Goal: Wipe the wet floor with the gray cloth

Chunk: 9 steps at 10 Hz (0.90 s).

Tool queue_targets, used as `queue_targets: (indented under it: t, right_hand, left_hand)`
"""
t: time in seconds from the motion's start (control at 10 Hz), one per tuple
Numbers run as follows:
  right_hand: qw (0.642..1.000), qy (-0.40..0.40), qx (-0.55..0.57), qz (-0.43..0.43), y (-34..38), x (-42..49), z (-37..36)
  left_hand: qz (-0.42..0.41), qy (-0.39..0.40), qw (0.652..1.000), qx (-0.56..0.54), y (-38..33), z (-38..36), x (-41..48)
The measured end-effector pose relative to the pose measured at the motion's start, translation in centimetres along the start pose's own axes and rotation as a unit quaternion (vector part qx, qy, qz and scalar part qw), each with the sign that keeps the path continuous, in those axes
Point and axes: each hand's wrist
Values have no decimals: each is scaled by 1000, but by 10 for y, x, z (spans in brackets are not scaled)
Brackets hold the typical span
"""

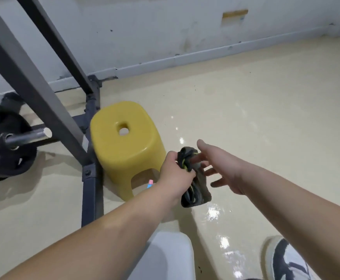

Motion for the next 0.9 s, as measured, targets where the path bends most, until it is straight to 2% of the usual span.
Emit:
queue_targets:
  t: [0.2, 0.3, 0.4, 0.5, 0.6, 0.7, 0.8, 0.9]
  right_hand:
    - [990, -25, 28, 138, 36, 44, -12]
    - [977, 0, 4, 215, 51, 49, -24]
    - [967, -50, -34, 249, 62, 52, -36]
    - [970, -36, -19, 238, 68, 57, -48]
    - [977, -10, -30, 210, 58, 61, -54]
    - [978, -7, -59, 200, 47, 66, -57]
    - [980, -15, -72, 186, 41, 68, -56]
    - [977, -40, -90, 188, 40, 59, -55]
  left_hand:
    - [-28, -106, 992, -64, -41, 39, 46]
    - [-37, -142, 978, -146, -61, 75, 66]
    - [-7, -193, 967, -165, -51, 110, 78]
    - [67, -274, 956, 76, -26, 137, 90]
    - [48, -289, 927, 235, -13, 146, 95]
    - [11, -264, 930, 257, -5, 143, 97]
    - [6, -277, 907, 317, -7, 141, 96]
    - [-37, -276, 879, 387, -20, 136, 87]
Point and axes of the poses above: each hand's wrist, its own x-axis towards the middle knuckle, its own z-axis out of the back of the hand, y = z × x, and after that the axes turned 1 degree about z, right-handed
